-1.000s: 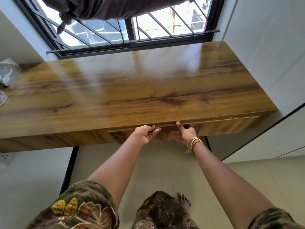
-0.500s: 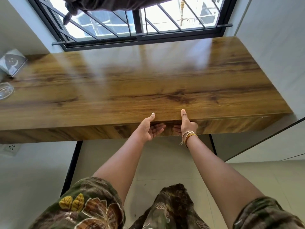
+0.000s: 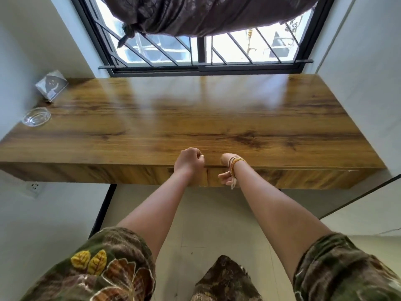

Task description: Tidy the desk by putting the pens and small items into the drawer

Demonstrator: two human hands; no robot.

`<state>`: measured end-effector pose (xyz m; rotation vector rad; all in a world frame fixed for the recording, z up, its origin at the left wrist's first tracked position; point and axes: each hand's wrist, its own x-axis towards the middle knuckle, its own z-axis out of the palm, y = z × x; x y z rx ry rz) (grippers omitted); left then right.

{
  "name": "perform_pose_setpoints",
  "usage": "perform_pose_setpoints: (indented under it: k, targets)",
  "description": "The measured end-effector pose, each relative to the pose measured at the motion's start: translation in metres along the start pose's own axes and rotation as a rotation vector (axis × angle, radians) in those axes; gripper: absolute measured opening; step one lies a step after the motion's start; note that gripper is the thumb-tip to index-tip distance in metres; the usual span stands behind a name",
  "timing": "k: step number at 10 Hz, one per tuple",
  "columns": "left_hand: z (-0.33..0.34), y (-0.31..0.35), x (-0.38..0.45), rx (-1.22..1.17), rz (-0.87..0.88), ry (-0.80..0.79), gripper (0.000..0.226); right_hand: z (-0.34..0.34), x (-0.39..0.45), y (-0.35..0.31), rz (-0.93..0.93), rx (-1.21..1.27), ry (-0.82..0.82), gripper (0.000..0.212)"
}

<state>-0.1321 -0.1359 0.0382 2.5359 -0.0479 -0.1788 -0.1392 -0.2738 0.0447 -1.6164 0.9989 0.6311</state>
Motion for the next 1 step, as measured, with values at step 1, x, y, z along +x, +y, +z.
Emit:
perform_pose_setpoints:
  k: [1]
  targets:
    - [-0.0179, -0.0056, 0.0036, 0.039, -0.002, 0.033, 0.019, 0.0143, -0.0072, -0.0117, -0.092, -0.105, 0.112, 0.043]
